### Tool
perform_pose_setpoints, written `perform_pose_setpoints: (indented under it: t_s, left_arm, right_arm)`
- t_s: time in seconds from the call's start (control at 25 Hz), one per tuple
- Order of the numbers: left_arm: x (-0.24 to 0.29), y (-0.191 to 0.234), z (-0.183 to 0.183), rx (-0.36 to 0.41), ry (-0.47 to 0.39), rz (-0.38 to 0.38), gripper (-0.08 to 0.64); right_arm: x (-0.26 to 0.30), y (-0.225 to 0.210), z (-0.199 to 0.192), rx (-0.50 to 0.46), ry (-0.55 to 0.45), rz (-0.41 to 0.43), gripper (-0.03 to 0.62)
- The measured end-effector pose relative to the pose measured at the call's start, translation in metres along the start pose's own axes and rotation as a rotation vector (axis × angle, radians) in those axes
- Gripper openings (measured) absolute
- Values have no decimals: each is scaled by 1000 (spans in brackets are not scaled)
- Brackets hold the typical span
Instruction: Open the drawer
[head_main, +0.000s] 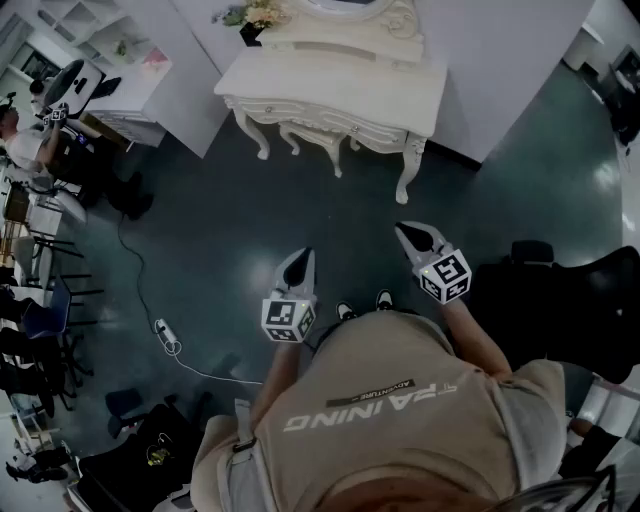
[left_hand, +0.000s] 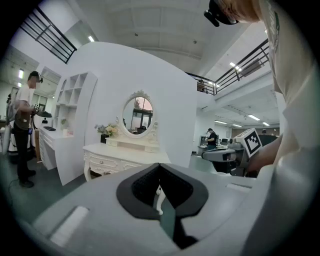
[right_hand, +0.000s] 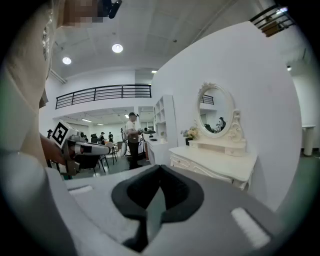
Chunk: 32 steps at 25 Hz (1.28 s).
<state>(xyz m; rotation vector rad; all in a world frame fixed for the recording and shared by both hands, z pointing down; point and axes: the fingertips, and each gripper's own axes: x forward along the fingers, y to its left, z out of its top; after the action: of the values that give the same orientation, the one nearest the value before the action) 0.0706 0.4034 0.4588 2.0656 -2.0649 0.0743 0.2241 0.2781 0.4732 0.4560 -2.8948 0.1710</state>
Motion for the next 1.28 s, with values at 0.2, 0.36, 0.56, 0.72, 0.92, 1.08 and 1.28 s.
perform_pose_setpoints:
  t_s: [0.2,0.36,0.56,0.72,0.92,1.08,1.28]
  left_arm:
    - [0,12,-2,-5,5,-12,-2]
    - [10,22,0,-17,7,-49,-2]
    - [24,30,-2,-10,25,-103,-2]
    - [36,38,-10,-17,50,-132,-2]
    - [48,39,-22,-42,86,-145,-2]
    - [78,53,-19,-18,97,-112,-2]
    - [115,59,8,21,100,-80,-2]
  right_arm:
    - [6,9,1,8,7,2,3]
    - [11,13,1,12,20,-17,3]
    - [19,15,-1,36,15,-47,3]
    - [30,19,-8,37,37,-58,3]
    - [43,20,-23,27,83,-25,3]
    - [71,-12,-19,17,49,-12,3]
    - [97,-59,0,46,-24,-3,3]
